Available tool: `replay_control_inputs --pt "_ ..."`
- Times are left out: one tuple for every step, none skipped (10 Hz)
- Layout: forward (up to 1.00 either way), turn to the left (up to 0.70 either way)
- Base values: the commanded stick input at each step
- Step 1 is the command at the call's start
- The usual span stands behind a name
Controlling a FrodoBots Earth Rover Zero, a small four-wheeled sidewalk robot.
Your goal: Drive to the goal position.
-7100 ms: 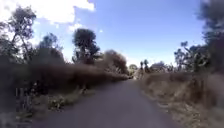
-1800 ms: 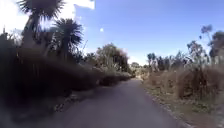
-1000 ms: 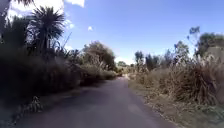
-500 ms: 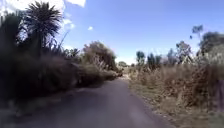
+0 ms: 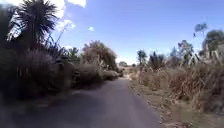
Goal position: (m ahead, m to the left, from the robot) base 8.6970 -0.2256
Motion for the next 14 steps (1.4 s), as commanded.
replay_control_inputs --pt "0.85 0.00" --pt "0.85 0.00" --pt "0.85 0.00" --pt "0.85 0.00" --pt "0.85 0.00" --pt "0.85 0.00" --pt "0.85 0.00" --pt "0.85 0.00" --pt "0.85 0.00" --pt "0.85 0.00" --pt "0.85 0.00" --pt "0.85 0.00" --pt "0.85 0.00" --pt "0.85 0.00"
